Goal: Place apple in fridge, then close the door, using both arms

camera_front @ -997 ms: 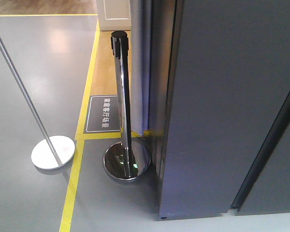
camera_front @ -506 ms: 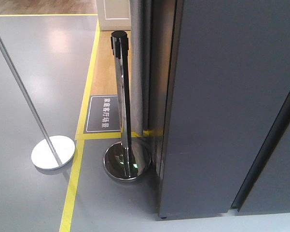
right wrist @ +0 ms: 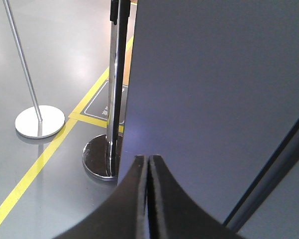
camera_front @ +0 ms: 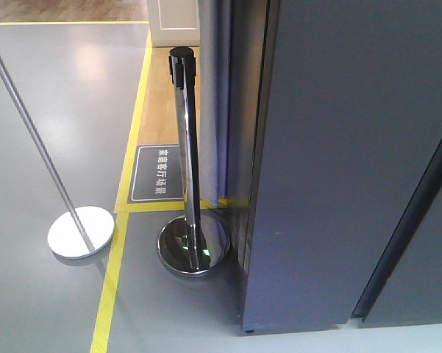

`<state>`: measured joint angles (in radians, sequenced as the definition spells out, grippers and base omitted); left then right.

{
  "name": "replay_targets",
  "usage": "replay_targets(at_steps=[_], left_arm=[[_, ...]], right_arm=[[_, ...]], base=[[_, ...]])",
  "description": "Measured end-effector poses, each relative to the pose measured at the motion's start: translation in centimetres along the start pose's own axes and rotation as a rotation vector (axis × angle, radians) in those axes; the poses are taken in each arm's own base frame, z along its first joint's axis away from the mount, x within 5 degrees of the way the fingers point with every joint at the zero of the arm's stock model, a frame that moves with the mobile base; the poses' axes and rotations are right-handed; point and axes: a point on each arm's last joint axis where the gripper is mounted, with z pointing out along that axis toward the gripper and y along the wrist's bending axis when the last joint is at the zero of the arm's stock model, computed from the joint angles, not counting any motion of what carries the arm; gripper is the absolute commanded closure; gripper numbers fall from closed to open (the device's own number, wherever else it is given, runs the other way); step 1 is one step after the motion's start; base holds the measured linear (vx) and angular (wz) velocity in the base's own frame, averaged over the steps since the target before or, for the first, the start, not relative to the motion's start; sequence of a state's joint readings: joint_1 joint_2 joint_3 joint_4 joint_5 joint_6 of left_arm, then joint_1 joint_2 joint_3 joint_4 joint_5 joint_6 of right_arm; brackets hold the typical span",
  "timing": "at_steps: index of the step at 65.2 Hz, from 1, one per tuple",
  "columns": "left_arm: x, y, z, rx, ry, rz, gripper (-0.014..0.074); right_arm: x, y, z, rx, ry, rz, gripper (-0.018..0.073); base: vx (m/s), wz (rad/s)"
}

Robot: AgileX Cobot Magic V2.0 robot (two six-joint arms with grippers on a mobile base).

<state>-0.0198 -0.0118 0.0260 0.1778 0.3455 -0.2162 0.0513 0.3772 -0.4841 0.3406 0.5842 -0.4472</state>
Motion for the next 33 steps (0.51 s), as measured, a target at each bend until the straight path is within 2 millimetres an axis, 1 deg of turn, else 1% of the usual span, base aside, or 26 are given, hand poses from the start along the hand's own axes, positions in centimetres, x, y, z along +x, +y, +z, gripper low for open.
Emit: replay_targets(at_steps=[18, 24, 33], left_arm=[[0.0, 0.0, 0.0, 0.000, 0.000, 0.000, 0.0602], [0.0, 0.0, 0.0, 0.000, 0.000, 0.000, 0.0602], [0.0, 0.0, 0.0, 0.000, 0.000, 0.000, 0.0602]], right_arm=[[0.1, -0.3, 0.0, 0.034, 0.016, -0.024, 0.0568], [0.2, -0.7, 0.0, 0.077, 0.016, 0.042, 0.0568], [0.0, -1.4, 0.0, 0.155, -0.033, 0.172, 0.0568]], base=[[0.00, 0.00], [0.00, 0.00], [0.00, 0.00]])
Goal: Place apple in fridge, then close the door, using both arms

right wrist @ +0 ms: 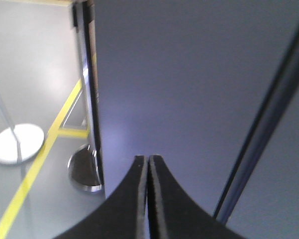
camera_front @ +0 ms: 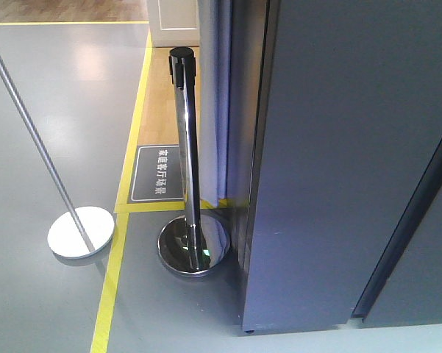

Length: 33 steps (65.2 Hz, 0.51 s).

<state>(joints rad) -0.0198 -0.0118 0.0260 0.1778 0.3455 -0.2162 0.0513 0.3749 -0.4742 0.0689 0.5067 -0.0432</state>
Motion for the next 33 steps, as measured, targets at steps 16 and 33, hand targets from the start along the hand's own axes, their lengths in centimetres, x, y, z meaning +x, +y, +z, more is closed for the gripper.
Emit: replay_targets(at_steps=[16, 33], left_arm=[[0.0, 0.0, 0.0, 0.000, 0.000, 0.000, 0.0602], [0.0, 0.0, 0.0, 0.000, 0.000, 0.000, 0.0602]], right_arm=[[4.2, -0.5, 1.0, 0.039, -0.178, 0.058, 0.0568], [10.9, -0.7, 1.5, 0.045, -0.194, 0.023, 0.0568]], base=[[0.00, 0.00], [0.00, 0.00]])
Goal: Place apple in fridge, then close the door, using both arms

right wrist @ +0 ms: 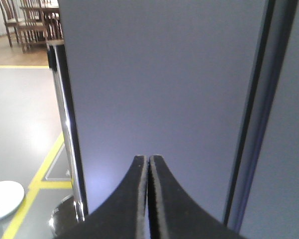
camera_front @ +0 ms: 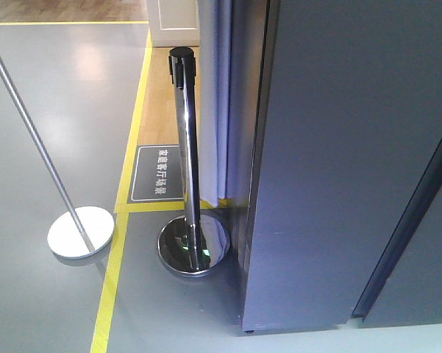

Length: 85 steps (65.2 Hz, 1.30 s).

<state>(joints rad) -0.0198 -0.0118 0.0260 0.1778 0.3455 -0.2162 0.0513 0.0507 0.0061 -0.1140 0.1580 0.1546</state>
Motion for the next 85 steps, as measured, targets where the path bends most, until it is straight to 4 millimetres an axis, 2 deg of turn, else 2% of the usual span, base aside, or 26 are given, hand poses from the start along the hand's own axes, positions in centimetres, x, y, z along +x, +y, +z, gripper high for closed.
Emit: replay_targets(at_steps=[19, 85], left_arm=[[0.0, 0.0, 0.0, 0.000, 0.002, 0.000, 0.0602], [0.0, 0.0, 0.0, -0.001, 0.005, 0.000, 0.0602]], right_arm=[[1.4, -0.2, -0.3, 0.016, 0.073, 0.001, 0.0568], [1.4, -0.2, -0.3, 0.016, 0.073, 0.001, 0.0568]], base=[[0.00, 0.00], [0.00, 0.00]])
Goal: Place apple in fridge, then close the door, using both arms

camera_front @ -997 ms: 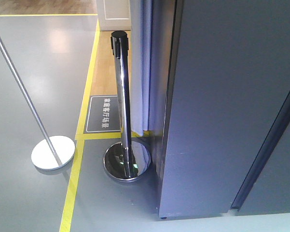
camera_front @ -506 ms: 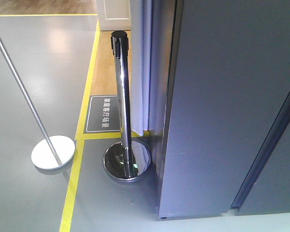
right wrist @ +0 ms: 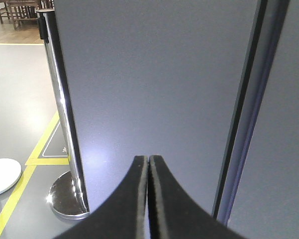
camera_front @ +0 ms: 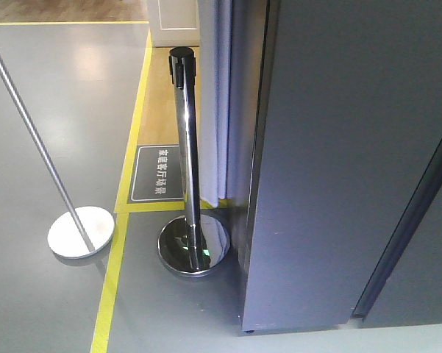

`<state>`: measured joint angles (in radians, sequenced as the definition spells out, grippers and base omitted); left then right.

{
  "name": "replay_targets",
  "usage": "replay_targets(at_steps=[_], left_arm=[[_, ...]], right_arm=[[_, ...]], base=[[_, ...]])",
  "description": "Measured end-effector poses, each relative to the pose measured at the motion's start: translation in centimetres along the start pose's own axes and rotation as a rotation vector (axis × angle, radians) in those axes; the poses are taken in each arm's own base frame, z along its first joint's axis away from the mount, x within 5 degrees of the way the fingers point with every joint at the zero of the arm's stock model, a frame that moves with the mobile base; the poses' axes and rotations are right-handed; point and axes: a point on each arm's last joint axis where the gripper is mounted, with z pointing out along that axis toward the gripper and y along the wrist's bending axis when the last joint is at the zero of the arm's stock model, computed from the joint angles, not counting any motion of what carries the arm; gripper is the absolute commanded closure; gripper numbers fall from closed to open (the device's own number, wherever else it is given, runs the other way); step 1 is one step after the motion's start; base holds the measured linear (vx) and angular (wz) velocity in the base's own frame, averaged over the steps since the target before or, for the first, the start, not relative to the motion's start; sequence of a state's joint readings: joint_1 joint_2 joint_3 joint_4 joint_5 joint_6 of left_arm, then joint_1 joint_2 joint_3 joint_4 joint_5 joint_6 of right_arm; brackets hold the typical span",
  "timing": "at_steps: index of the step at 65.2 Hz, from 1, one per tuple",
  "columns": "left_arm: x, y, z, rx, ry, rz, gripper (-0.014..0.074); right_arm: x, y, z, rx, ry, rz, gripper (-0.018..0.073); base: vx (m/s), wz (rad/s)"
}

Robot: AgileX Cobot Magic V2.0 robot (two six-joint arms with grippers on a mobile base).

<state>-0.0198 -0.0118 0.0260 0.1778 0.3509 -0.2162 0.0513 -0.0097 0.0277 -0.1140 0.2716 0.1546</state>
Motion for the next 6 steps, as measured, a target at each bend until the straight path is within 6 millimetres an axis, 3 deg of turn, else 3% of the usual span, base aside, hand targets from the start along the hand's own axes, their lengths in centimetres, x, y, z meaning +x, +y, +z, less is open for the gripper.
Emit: replay_targets(at_steps=[6], left_arm=[[0.00, 0.00, 0.00, 0.000, 0.000, 0.000, 0.0602]], right_arm=[[0.00, 0.00, 0.00, 0.000, 0.000, 0.000, 0.0568]], base=[[0.00, 0.00]])
